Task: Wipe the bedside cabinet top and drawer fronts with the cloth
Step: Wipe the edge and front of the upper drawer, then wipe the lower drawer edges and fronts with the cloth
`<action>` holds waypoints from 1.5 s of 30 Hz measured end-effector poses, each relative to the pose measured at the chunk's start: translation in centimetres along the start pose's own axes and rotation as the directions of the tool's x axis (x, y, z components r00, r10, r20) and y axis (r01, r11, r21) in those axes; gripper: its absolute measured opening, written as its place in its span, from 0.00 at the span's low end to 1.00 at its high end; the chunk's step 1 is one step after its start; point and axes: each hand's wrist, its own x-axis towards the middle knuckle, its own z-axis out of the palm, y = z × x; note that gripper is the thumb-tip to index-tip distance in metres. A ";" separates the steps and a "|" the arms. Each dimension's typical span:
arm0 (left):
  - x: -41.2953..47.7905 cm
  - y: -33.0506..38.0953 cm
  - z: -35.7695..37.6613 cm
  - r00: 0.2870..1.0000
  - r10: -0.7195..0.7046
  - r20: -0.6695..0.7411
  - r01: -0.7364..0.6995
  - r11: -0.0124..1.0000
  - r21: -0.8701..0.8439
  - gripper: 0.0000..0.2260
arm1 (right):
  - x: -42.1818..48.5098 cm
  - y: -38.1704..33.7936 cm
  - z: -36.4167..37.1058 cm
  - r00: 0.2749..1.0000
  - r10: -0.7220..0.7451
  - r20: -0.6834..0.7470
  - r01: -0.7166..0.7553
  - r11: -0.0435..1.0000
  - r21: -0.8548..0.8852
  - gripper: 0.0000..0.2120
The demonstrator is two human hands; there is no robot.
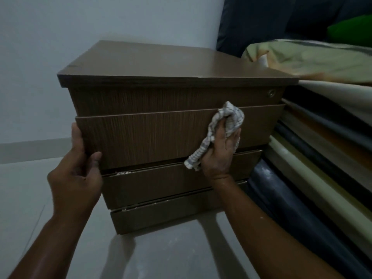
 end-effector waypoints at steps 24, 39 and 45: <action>-2.7 1.2 -0.7 0.931 -0.277 -0.237 0.252 0.959 -0.129 0.03 | 3.8 2.4 -7.6 0.915 0.328 -0.237 -0.320 0.945 0.070 0.29; -5.5 -0.1 -0.9 0.993 -0.121 0.006 0.121 0.991 0.052 0.07 | -4.2 -10.0 -5.3 0.938 -0.030 0.345 -0.089 0.942 0.322 0.27; -6.9 0.3 -1.4 1.000 -0.014 -0.017 0.015 0.998 0.064 0.06 | -5.5 -12.8 -5.0 0.788 -0.072 0.611 -0.184 0.921 0.345 0.27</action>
